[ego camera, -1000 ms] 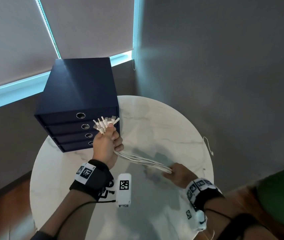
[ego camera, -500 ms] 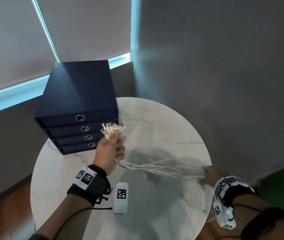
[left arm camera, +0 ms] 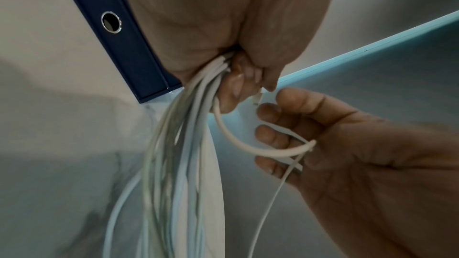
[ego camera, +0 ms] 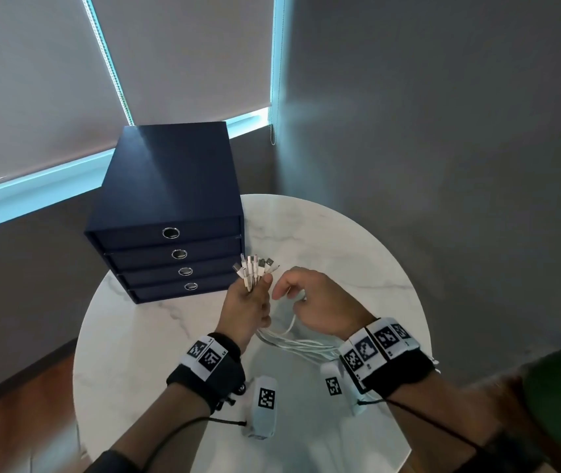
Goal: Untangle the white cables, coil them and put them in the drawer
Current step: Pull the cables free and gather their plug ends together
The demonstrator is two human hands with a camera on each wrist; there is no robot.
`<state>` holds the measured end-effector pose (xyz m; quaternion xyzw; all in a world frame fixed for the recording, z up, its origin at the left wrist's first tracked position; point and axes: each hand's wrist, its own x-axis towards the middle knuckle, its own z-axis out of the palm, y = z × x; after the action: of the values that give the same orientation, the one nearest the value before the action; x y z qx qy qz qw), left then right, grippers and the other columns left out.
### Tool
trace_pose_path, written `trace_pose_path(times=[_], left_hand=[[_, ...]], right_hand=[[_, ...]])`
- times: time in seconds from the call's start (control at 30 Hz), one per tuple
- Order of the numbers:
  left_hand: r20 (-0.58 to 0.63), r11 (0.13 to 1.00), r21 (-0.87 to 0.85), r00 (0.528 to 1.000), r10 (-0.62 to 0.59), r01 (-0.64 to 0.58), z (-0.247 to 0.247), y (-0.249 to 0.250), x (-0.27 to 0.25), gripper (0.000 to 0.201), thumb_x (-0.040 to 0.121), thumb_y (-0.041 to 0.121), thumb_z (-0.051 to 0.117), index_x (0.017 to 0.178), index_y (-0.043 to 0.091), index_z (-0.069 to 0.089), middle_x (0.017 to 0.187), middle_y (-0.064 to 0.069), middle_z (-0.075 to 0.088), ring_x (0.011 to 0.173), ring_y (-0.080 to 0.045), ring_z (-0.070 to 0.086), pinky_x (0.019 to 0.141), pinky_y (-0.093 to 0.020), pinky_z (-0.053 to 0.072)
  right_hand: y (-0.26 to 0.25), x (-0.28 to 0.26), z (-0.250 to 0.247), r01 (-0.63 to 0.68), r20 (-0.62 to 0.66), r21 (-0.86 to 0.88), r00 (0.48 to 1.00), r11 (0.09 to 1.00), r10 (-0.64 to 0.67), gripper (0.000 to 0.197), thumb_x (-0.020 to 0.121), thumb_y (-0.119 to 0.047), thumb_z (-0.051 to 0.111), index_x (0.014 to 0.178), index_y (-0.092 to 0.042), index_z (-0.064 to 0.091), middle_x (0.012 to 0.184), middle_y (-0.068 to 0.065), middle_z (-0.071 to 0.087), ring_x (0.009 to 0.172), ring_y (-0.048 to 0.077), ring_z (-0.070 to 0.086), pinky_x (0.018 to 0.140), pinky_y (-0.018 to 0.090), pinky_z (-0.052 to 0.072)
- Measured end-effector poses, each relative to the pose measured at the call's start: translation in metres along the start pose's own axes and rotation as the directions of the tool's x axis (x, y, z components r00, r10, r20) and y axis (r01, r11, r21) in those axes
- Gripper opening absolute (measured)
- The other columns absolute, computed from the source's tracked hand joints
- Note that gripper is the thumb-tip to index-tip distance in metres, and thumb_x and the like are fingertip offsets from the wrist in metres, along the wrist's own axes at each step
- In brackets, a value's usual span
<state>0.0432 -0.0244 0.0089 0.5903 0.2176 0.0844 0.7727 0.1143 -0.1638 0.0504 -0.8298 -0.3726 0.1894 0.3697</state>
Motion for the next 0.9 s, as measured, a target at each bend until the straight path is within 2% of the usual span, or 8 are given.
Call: trace_pose_path(times=[0.07,0.2,0.33,0.43,0.53,0.73,0.83,0.9], left_hand=[[-0.030,1.000,0.004,1.000,0.006,-0.006,-0.001,0.000,0.000,0.031,0.103,0.019,0.051,0.074,0.016,0.042,0.053,0.006,0.028,0.046,-0.011,0.023,0.050,-0.029,0.019],[-0.026,0.998,0.053,1.000,0.016,-0.015,0.001,-0.003,0.001,0.021,0.103,0.012,0.046,0.082,0.010,0.049,0.058,0.001,0.029,0.047,-0.012,0.023,0.049,-0.027,0.020],[0.051,0.979,0.144,0.989,0.136,-0.142,0.006,-0.004,0.000,0.026,0.095,-0.011,0.041,0.082,0.003,0.058,0.056,0.001,0.052,0.046,-0.011,0.040,0.043,-0.022,0.028],[0.093,0.947,0.221,0.971,0.219,-0.234,0.010,-0.005,-0.002,0.032,0.092,-0.017,0.044,0.075,0.006,0.058,0.049,0.006,0.057,0.045,-0.003,0.050,0.044,-0.017,0.036],[0.086,0.953,0.209,0.975,0.204,-0.217,0.010,-0.010,-0.002,0.026,0.091,-0.016,0.041,0.082,0.002,0.057,0.051,0.005,0.053,0.046,-0.008,0.046,0.044,-0.022,0.035],[0.037,0.993,0.114,0.999,0.031,-0.035,0.010,-0.009,-0.005,0.017,0.100,-0.002,0.038,0.088,0.007,0.045,0.055,0.003,0.040,0.045,-0.012,0.036,0.047,-0.028,0.035],[0.052,0.994,0.112,0.999,0.004,-0.009,0.013,-0.011,-0.006,0.017,0.103,0.007,0.040,0.086,0.009,0.042,0.055,0.005,0.039,0.044,-0.011,0.034,0.048,-0.029,0.035],[0.040,0.993,0.117,0.999,-0.029,0.024,0.013,-0.012,-0.006,0.024,0.106,0.013,0.038,0.082,0.009,0.041,0.055,0.004,0.038,0.044,-0.011,0.033,0.046,-0.027,0.034]], right_hand=[[-0.007,0.000,-0.001,-0.038,0.006,-0.004,0.999,0.999,0.038,0.034,0.071,-0.005,0.049,0.083,-0.033,0.064,0.099,-0.010,0.063,0.094,0.012,0.057,0.089,0.036,0.050],[-0.020,0.002,0.006,-0.018,-0.145,0.079,0.989,0.997,0.030,0.011,0.081,-0.025,0.056,0.080,-0.024,0.067,0.090,-0.009,0.064,0.085,0.011,0.059,0.083,0.033,0.051],[-0.028,0.012,0.021,-0.088,-0.254,-0.062,0.965,0.994,0.070,0.024,0.078,-0.048,0.066,0.080,-0.024,0.067,0.081,-0.011,0.064,0.076,0.004,0.060,0.072,0.027,0.053],[-0.030,0.019,0.026,-0.134,-0.301,-0.120,0.949,0.984,0.092,0.025,0.082,-0.044,0.064,0.074,-0.020,0.066,0.075,-0.008,0.065,0.072,0.009,0.062,0.071,0.033,0.055],[-0.032,0.021,0.026,-0.125,-0.276,-0.164,0.958,0.978,0.076,0.025,0.085,-0.035,0.060,0.069,-0.016,0.064,0.068,-0.004,0.064,0.071,0.015,0.061,0.071,0.035,0.055],[-0.035,0.022,0.014,-0.072,-0.398,-0.045,0.916,0.996,0.048,0.022,0.085,-0.026,0.063,0.066,-0.019,0.057,0.057,-0.010,0.050,0.056,0.003,0.049,0.053,0.015,0.036],[-0.030,0.027,0.015,-0.098,-0.425,-0.004,0.901,0.995,0.087,0.018,0.086,-0.026,0.063,0.070,-0.020,0.057,0.065,-0.010,0.053,0.063,0.004,0.050,0.061,0.021,0.039],[-0.027,0.028,0.019,-0.089,-0.424,-0.009,0.902,0.996,0.077,0.009,0.087,-0.031,0.062,0.084,-0.023,0.059,0.087,-0.010,0.055,0.085,0.008,0.053,0.075,0.024,0.044]])
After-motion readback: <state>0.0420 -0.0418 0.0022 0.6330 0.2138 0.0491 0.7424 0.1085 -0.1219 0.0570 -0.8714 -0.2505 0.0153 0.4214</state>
